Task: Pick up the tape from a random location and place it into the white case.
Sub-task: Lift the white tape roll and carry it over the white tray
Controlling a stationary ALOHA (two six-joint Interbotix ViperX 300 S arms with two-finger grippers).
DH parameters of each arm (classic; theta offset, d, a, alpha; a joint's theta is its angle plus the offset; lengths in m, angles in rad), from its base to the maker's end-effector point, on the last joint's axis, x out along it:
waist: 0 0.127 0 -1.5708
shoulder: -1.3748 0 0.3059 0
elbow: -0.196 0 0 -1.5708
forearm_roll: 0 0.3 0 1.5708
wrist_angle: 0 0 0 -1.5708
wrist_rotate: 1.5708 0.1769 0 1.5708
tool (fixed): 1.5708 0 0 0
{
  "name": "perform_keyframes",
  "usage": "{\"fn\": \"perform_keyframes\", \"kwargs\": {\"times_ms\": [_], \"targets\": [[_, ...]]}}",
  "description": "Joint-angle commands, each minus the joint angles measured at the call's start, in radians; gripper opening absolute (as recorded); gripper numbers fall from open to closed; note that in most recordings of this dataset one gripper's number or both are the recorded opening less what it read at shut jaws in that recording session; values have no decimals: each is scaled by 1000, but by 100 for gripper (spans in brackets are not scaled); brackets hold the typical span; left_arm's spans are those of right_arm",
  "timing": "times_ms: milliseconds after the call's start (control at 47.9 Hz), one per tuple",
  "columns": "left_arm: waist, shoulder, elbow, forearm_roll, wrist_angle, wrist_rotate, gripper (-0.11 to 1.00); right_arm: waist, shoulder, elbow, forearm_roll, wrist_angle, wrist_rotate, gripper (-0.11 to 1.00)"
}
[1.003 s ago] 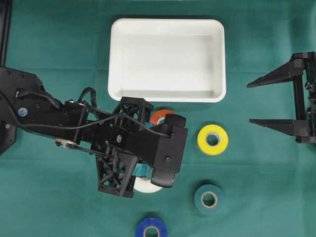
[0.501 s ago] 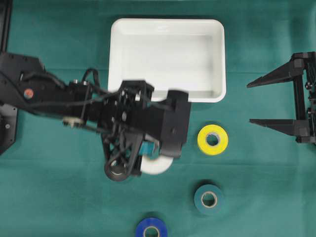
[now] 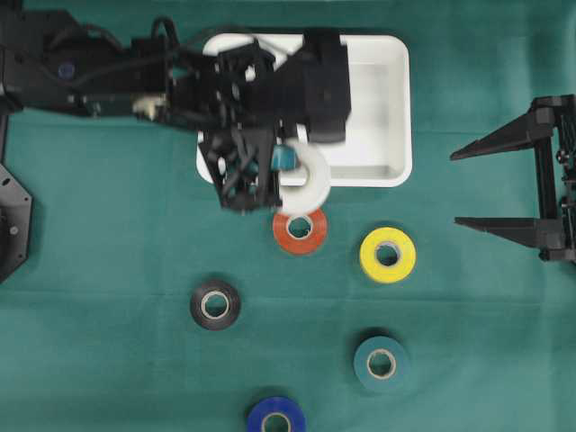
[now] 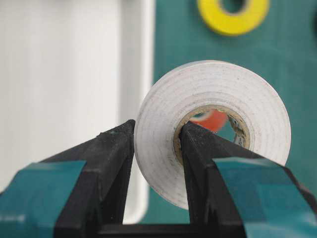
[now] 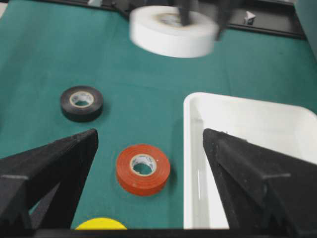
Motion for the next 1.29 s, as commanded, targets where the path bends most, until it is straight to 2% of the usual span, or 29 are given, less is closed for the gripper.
{"fn": "perform_keyframes", "kwargs": {"times_ms": [0,501,815,1107,1274], "targets": [[44,-20,-31,3,-15,0,24,-2,2,-29,0,2,-2,91],[192,-20,-28,3,-29,11,24,-2,2,-32,0,21,0,91],[192,0,-44,3,-34,11,24,-2,2,-40,0,23,0,91],[186,75,-140,3,-25,20,24,-2,5,-46,0,23,0,91],[187,80,-147,3,-11,38,24,-2,3,-51,0,25,0,91]]}}
